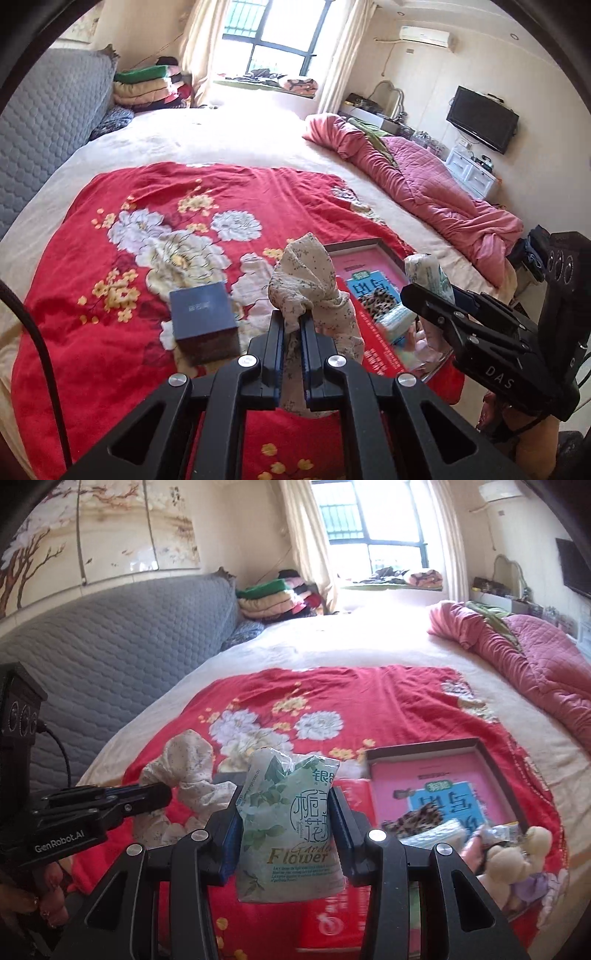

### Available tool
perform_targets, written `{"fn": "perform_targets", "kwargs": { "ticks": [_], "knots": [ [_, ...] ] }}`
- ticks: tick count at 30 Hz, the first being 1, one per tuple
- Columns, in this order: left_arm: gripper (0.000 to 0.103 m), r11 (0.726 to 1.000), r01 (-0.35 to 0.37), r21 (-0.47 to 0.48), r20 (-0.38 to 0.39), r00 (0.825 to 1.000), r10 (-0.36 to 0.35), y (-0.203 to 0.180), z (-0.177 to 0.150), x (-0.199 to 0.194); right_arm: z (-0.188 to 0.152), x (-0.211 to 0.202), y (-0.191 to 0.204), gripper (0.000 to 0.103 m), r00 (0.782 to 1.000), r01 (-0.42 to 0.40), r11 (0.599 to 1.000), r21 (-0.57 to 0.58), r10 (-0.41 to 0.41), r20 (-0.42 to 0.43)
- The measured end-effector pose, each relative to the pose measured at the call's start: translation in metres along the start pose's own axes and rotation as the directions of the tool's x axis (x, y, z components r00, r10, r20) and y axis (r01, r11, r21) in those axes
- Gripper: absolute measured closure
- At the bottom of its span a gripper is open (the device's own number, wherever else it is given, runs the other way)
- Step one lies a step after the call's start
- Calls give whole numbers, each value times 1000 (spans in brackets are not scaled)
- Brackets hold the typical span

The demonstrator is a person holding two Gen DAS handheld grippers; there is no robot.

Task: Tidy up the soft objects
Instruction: 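Grasp the white floral scrunchie with the left tool while the right tool grasps the Flower tissue pack, then carry the white scrunchie with the left tool while the right tool carries the tissue pack over the tray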

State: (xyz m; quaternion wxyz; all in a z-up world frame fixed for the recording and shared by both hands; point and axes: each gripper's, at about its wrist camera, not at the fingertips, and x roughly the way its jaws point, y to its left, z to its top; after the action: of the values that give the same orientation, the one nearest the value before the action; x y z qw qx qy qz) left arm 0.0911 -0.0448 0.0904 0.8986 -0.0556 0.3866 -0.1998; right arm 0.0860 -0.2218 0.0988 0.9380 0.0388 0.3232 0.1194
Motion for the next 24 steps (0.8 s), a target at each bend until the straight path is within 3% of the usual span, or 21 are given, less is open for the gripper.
{"fn": "perform_targets", "kwargs": {
  "ticks": [7, 12, 19, 24],
  "knots": [
    [95, 995, 65, 79, 14, 998, -66, -65, 28, 7, 5, -53, -74, 59, 989, 116, 988, 102, -125, 83],
    [95, 986, 109, 126, -19, 994, -107, -108, 36, 29, -1, -73, -110, 59, 977, 180, 974, 137, -193, 87],
    [95, 969, 156, 191, -124, 983, -134, -153, 16, 74, -21, -71, -140, 59, 976, 200, 962, 184, -211, 44],
    [95, 960, 156, 234, -192, 975, -112, -168, -9, 105, -33, -63, -151, 59, 977, 210, 958, 193, -215, 4]
  ]
}}
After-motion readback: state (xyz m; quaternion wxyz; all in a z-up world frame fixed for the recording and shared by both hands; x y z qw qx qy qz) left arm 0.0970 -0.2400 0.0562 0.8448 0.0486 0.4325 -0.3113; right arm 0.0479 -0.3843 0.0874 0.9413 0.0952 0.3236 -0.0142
